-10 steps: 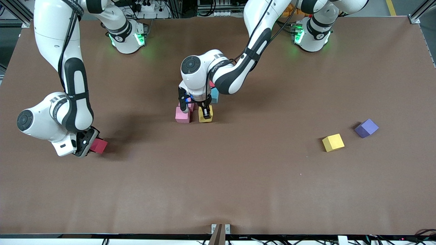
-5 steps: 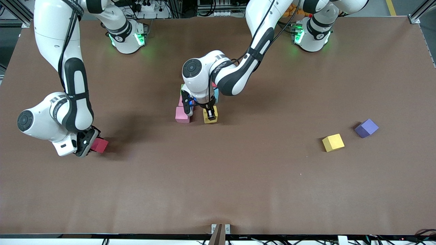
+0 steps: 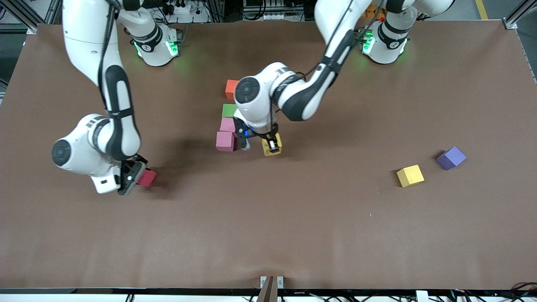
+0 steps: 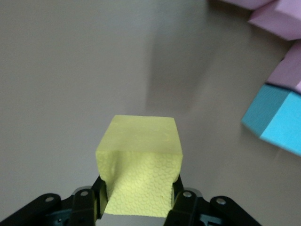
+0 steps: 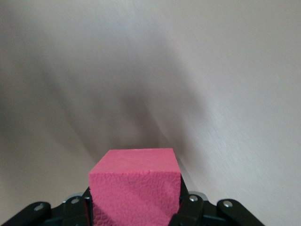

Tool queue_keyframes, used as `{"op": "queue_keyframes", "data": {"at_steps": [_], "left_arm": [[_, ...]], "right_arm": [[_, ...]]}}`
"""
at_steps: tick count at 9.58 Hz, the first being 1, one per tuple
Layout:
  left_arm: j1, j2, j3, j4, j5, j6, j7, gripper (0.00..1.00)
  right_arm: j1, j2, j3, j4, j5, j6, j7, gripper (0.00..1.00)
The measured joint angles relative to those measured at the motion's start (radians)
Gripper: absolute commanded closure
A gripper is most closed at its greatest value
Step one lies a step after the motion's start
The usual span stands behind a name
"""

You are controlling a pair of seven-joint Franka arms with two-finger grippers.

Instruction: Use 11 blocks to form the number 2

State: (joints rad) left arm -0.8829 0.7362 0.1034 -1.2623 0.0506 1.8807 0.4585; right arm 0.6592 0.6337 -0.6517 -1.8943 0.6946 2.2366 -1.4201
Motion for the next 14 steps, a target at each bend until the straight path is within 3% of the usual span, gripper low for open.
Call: {"op": "queue_keyframes", "data": {"at_steps": [6, 14], "left_arm": [[0.213, -0.223, -0.008, -0.146, 0.000, -0.018, 0.147, 1.00], [0.239, -0.254, -0.015, -0.163, 0.000, -0.080, 0.214, 1.00]], "right_arm": [[0.245, -0.006, 0.001, 0.097, 0.002, -0.001, 0.042, 0.61], [0.473, -0.008, 0.008, 0.131, 0.003, -0.004, 0.144, 0.61]]}}
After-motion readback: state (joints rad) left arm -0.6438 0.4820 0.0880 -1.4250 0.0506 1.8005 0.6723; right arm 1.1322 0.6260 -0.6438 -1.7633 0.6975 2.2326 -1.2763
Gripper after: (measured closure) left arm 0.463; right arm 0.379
